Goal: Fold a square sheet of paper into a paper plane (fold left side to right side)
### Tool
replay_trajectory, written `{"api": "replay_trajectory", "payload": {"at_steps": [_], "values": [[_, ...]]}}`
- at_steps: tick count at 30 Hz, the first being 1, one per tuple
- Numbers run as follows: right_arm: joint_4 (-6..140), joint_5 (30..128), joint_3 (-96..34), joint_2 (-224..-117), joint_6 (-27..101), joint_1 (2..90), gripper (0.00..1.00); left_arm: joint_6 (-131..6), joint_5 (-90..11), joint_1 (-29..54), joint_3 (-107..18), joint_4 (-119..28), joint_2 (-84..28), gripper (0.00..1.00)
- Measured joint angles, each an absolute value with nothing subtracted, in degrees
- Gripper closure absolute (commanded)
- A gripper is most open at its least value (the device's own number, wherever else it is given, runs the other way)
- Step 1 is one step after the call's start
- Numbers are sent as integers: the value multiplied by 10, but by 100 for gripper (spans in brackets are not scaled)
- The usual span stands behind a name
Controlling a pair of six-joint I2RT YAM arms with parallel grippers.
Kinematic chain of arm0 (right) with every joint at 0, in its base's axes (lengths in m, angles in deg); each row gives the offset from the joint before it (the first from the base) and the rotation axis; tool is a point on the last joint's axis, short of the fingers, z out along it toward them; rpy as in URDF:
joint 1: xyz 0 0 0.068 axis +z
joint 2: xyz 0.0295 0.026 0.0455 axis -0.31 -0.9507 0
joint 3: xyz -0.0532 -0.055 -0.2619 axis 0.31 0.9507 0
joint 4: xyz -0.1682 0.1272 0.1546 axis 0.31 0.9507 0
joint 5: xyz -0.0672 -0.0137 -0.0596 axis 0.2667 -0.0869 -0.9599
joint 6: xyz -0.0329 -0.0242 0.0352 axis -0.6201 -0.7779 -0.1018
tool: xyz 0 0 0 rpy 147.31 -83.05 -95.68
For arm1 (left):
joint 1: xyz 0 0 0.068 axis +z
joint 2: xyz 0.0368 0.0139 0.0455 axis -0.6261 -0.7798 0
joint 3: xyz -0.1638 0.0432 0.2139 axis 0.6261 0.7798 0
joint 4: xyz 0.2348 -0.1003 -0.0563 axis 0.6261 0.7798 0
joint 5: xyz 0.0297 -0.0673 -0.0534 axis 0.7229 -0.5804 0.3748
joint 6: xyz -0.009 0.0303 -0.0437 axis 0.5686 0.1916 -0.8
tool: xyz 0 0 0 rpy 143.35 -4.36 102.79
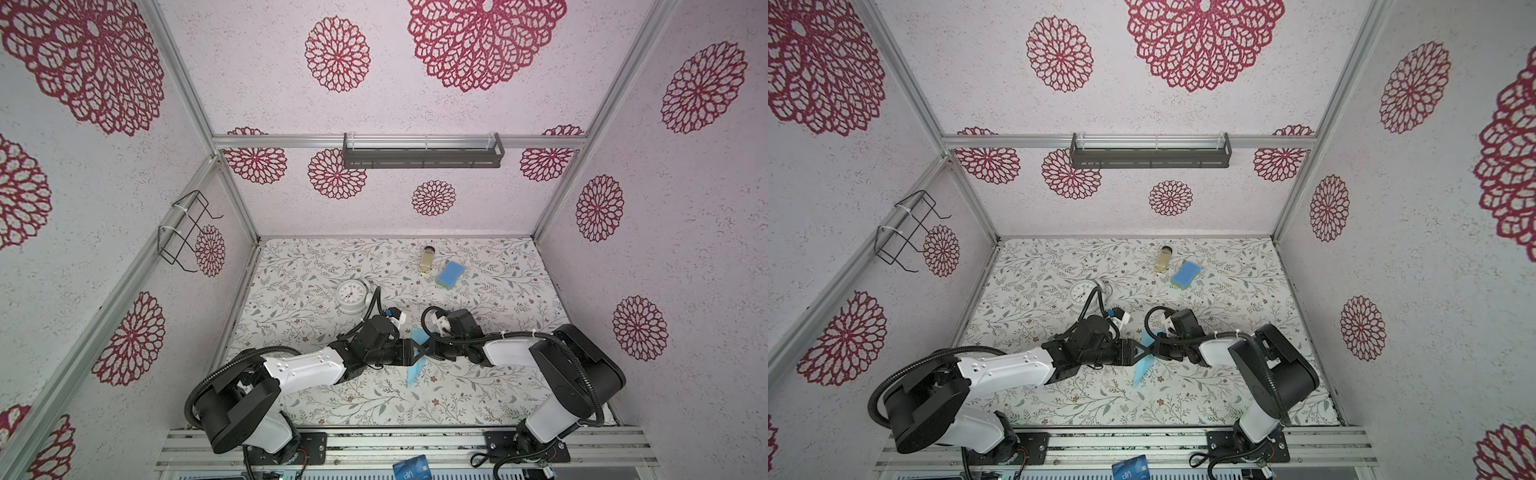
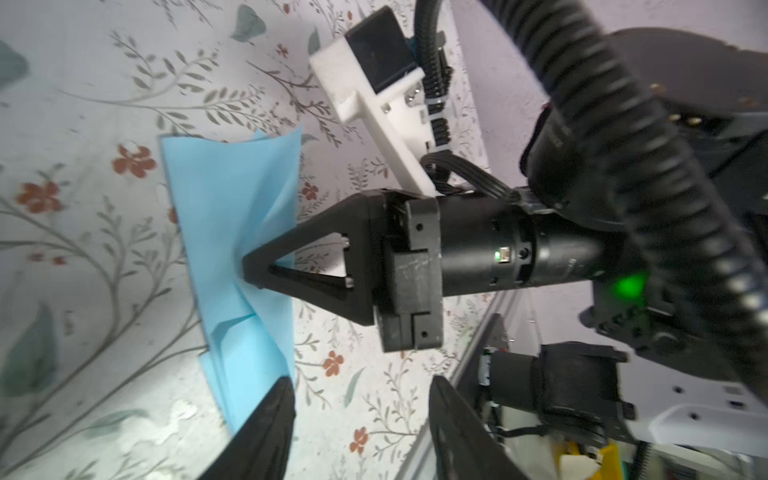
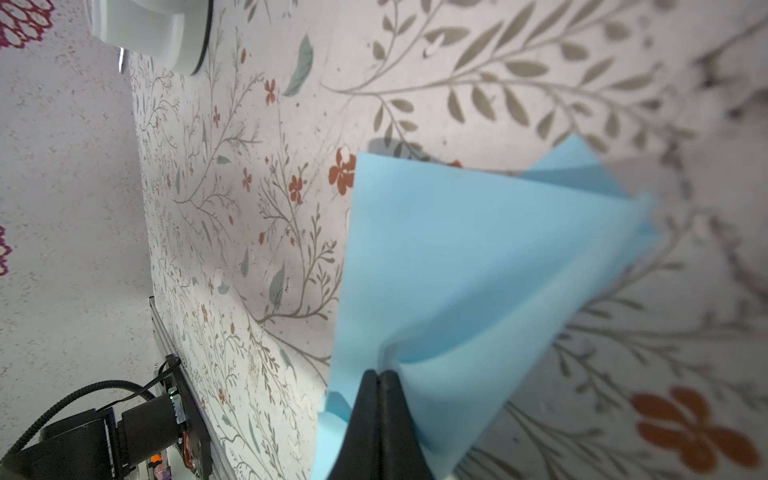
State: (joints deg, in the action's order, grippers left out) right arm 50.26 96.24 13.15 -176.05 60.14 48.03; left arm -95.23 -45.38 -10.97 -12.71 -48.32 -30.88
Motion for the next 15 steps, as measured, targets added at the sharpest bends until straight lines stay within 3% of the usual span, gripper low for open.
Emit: {"api": "replay_trajectory", "payload": {"at_steps": [6,15], "values": [[481,963,141,-1761,611,480,100,-899,-379,-155,-181,-353,-349,37],[464,964,149,-1761,619,480,100,-873,-312,-203,-219,-285,-420,36]]}}
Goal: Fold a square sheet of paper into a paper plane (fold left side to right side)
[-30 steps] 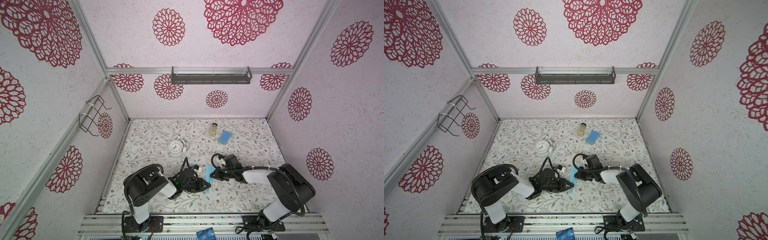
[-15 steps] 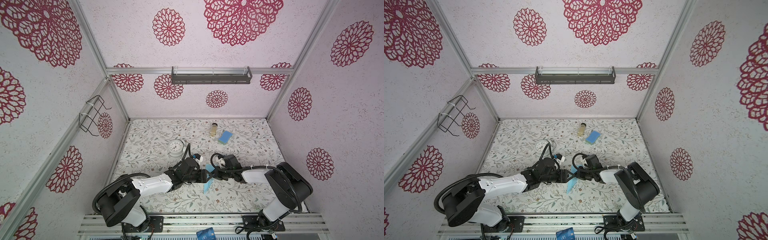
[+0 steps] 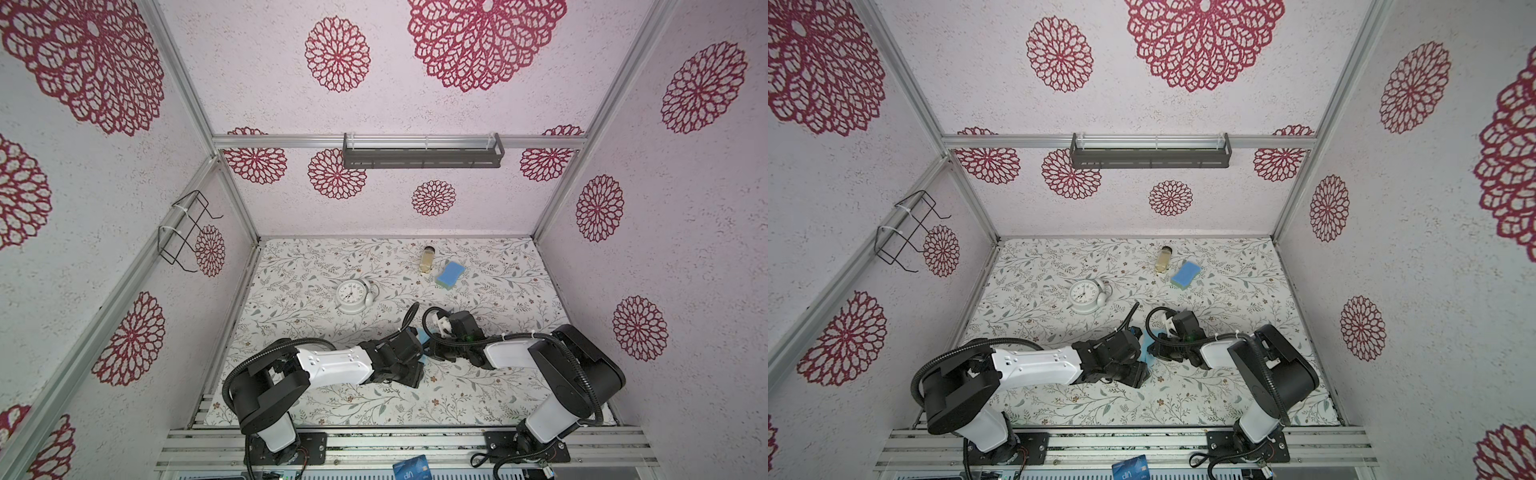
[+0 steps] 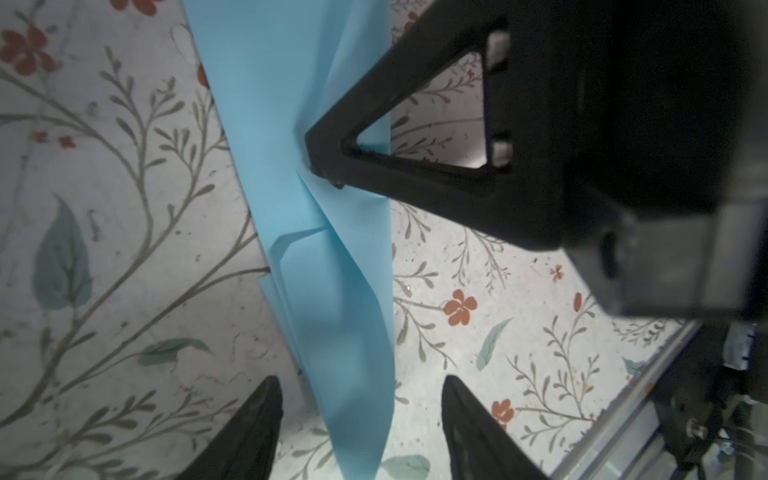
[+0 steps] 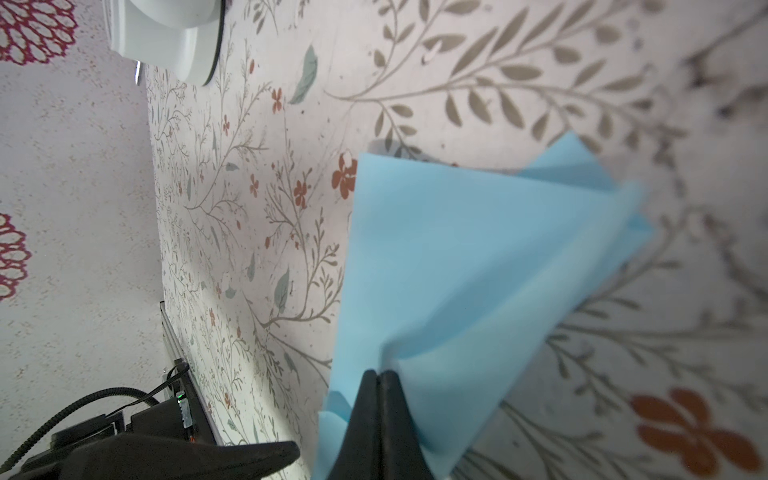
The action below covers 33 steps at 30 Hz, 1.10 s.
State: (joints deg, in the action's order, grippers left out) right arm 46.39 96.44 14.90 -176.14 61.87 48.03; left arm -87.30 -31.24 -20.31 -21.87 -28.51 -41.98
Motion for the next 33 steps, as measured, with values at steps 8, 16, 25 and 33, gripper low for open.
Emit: {"api": "replay_trajectory", "payload": {"at_steps": [8,16,25,33], "values": [[454,967,154,-1761,631,480,100,-868,-258,-225,-255,-264,-455,36],[450,969,157,-1761,639,480,100,-866,-225,-234,-269,-260,-471,44],[451,973,157,-1761,646,480,100,-868,-222,-232,-249,-293,-467,57],[462,978,157,-1748,659,480,100,-880,-245,-216,-196,-359,-440,62]]}}
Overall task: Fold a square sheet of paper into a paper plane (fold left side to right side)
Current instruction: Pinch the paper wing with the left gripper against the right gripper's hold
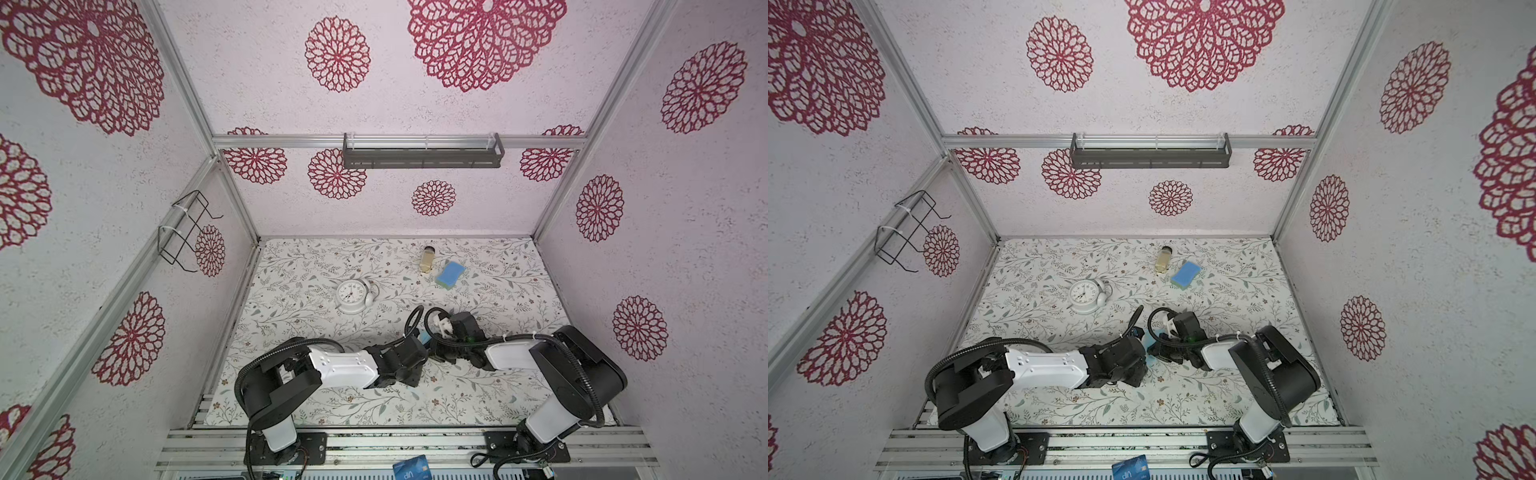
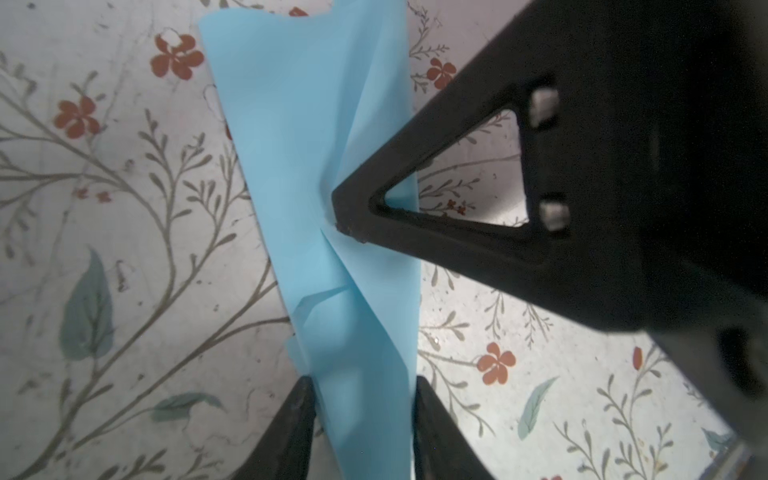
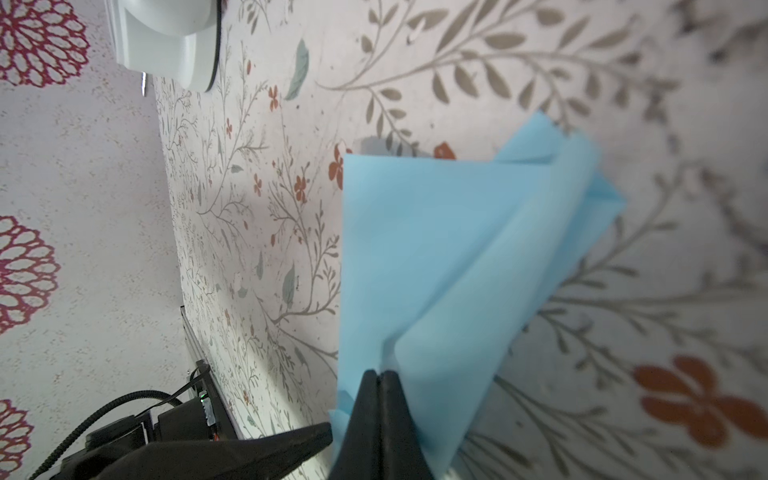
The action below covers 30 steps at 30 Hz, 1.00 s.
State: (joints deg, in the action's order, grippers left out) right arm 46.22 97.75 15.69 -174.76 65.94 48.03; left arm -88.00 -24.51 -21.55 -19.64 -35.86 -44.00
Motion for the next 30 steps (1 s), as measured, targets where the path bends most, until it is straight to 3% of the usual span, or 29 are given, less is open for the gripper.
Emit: {"api": "replay_trajectory", "payload": {"at_steps": [18,30], "values": [[526,978,157,-1633,664,480,100,-902,-274,-202,-136,-450,-421,73],[542,988,170,-1641,653,489,100,-906,-283,-199,-129,-465,-420,74]]}}
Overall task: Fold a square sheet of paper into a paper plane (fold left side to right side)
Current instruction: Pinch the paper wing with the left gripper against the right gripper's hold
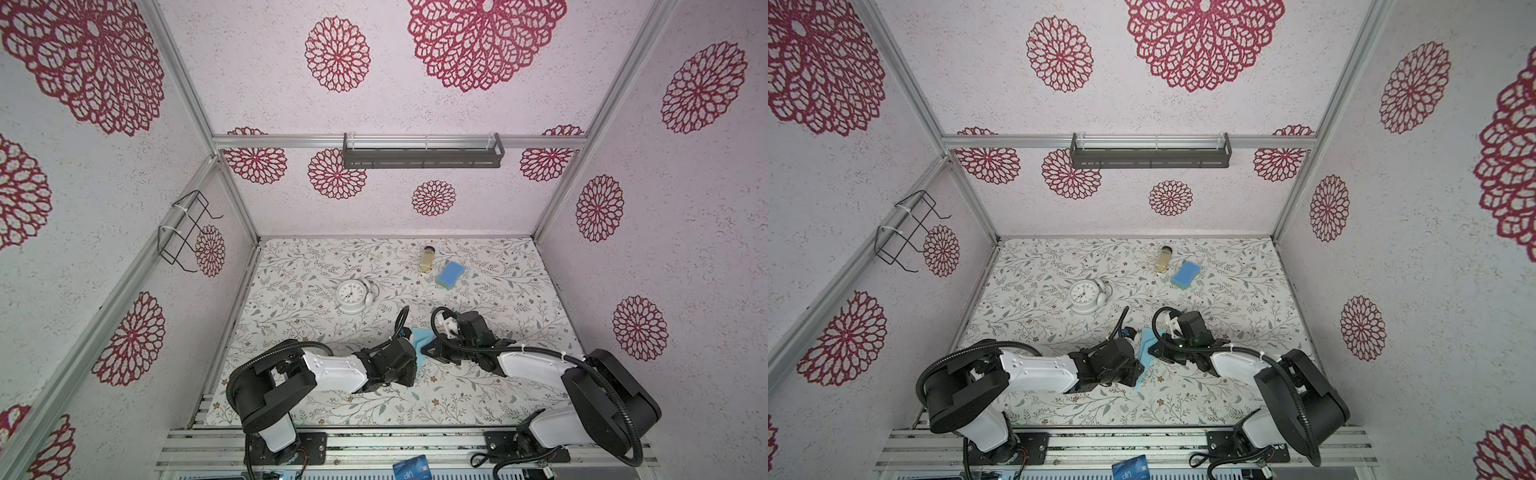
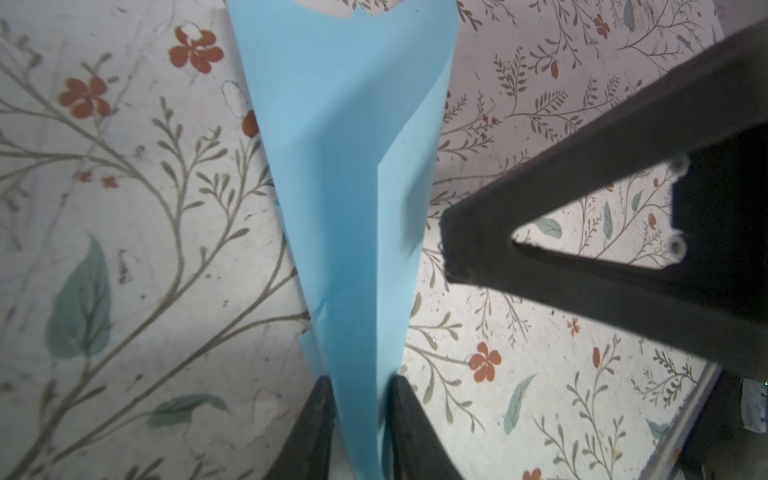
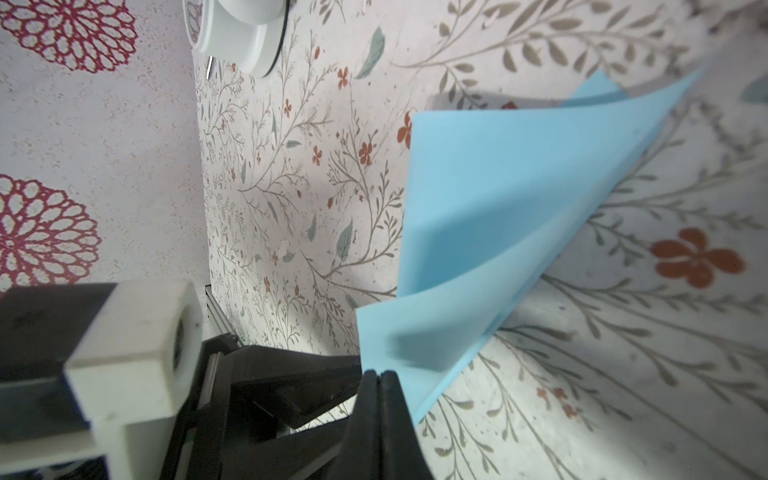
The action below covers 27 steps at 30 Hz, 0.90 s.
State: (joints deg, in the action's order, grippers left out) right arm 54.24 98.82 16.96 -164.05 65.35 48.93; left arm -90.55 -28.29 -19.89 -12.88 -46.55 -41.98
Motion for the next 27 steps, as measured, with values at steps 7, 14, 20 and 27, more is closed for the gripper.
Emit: {"api": "replay_trajectory", "payload": {"at_steps": [7,14,20,27], "values": [[541,992,170,-1665,649,502,100,-906,-285,-198,-129,-466,-420,74],[528,992,170,-1690,649,511,100,-906,-286,-198,-129,-467,-421,75],[521,992,170,-1700,649,517,100,-906,-290,-198,-129,-469,-422,76],[517,991,170,-1716,649,517,100,-906,-296,-197,-128,-473,-423,74]]}}
